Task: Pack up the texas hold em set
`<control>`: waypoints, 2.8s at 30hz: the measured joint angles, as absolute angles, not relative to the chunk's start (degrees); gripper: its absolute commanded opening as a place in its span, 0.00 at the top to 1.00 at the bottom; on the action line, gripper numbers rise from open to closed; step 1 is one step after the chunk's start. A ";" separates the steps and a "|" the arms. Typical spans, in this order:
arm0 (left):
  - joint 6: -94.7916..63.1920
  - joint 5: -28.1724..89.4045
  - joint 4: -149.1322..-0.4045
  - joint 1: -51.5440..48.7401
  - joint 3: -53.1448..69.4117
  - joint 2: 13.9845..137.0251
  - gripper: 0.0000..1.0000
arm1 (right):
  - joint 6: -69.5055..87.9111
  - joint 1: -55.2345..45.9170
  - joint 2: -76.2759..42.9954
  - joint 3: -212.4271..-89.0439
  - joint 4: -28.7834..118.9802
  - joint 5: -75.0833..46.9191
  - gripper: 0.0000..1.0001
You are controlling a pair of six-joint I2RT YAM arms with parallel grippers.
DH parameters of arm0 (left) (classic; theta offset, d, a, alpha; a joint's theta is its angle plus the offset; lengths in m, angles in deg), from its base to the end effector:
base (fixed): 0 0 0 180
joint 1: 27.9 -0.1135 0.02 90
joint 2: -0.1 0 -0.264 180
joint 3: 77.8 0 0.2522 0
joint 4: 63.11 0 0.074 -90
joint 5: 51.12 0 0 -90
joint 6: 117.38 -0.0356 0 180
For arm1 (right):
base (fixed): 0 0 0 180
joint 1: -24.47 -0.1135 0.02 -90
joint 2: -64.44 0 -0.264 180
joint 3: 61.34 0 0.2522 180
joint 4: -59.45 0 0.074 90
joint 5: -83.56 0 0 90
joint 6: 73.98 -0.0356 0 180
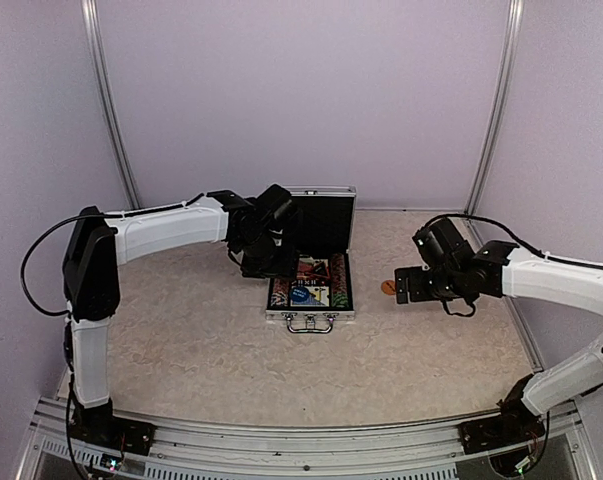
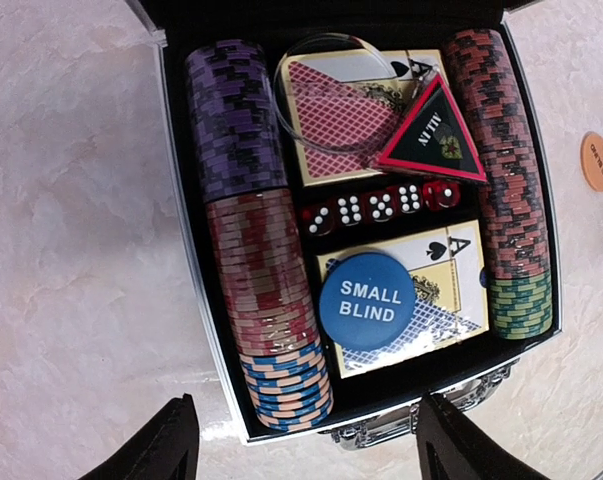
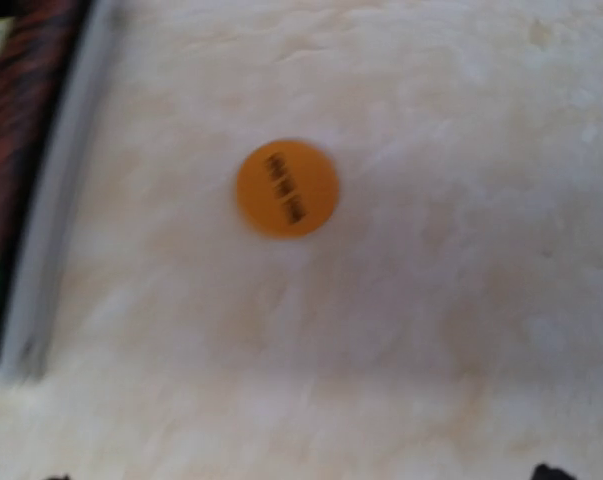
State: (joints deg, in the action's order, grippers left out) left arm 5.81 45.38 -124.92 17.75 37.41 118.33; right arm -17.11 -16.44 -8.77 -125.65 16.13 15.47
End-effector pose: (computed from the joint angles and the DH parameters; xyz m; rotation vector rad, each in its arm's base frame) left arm 0.3127 -0.3141 0.2338 0.2608 2.7068 -0.2662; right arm 0.2040 0.1592 0.2426 -0.0042 2.3975 0.1231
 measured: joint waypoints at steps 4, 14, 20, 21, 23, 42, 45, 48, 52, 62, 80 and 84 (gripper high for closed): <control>5.66 45.38 -124.47 17.16 36.30 117.26 0.11 | -16.69 -12.50 -16.81 -130.85 17.07 13.28 0.01; 4.98 45.40 -123.04 17.03 32.78 113.79 0.01 | -13.68 -5.92 -36.11 -143.85 16.74 7.14 0.05; 4.43 45.36 -121.84 17.16 28.95 110.75 0.01 | -11.97 -3.30 -41.49 -148.11 16.85 4.83 0.06; 4.32 45.34 -121.56 17.20 28.43 110.29 0.01 | -11.80 -3.10 -42.30 -148.53 16.85 4.65 0.07; 4.19 45.29 -120.99 17.33 27.42 109.48 0.01 | -11.45 -3.00 -43.63 -149.01 16.81 4.48 0.07; 2.75 44.00 -116.99 17.79 21.11 104.98 0.01 | -10.29 -3.00 -50.06 -152.29 16.72 3.25 0.25; 2.73 43.98 -116.73 17.79 21.09 104.65 0.01 | -10.22 -3.00 -50.21 -152.29 16.72 3.23 0.29; 2.75 43.85 -116.60 17.79 21.09 104.19 0.01 | -10.03 -3.00 -50.23 -152.27 16.83 3.21 0.39; 2.73 43.83 -116.20 17.79 21.09 103.65 0.01 | -10.18 -3.00 -50.25 -151.92 17.03 3.14 0.38; 2.71 43.85 -116.07 17.77 21.09 103.47 0.01 | -10.62 -3.00 -49.75 -149.05 20.74 2.64 0.38; 2.53 43.83 -115.79 17.46 20.52 102.88 0.01 | -10.37 -3.00 -49.88 -148.95 22.14 2.57 0.42; 2.53 43.83 -115.79 17.40 20.50 102.79 0.01 | -10.44 -3.00 -49.86 -148.81 22.51 2.49 0.37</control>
